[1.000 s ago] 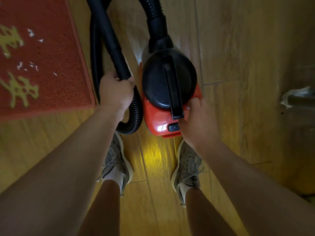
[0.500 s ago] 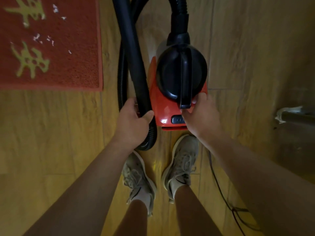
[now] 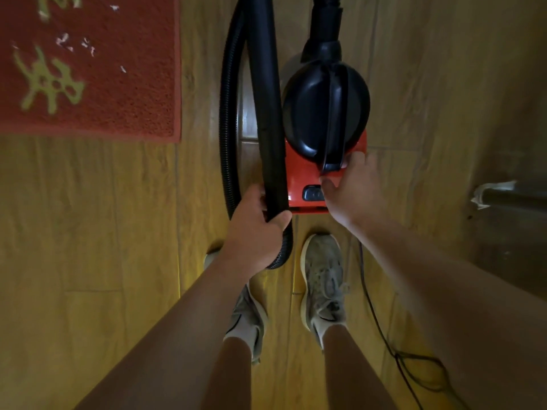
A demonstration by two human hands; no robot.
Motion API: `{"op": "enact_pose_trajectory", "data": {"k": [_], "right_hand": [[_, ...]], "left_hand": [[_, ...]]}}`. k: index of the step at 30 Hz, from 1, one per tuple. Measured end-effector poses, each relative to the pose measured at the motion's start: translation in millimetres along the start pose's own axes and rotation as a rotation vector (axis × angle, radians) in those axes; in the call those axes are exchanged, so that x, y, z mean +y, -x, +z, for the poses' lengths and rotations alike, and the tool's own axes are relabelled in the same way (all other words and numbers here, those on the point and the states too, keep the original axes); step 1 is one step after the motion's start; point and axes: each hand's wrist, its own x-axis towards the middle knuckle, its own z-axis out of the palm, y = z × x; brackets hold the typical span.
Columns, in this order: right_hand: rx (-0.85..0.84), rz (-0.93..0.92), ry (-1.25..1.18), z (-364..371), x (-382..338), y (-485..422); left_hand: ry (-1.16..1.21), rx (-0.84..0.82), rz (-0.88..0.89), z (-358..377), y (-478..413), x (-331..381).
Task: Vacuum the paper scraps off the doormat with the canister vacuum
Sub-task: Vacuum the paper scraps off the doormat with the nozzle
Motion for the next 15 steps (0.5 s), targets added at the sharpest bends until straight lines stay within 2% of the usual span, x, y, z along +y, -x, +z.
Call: {"op": "enact_pose_trajectory", "data": {"k": [6, 15], "right_hand": [[-0.075, -0.032, 0.022, -5.6, 4.9, 3.4], [0.008, -0.083, 0.068, 4.3, 6.0, 6.4]], "left_hand": [[0.026, 0.047, -0.032, 16.3, 4.3, -5.9], [0.041, 0.044, -0.042, 22.9, 11.6, -17.3]]}}
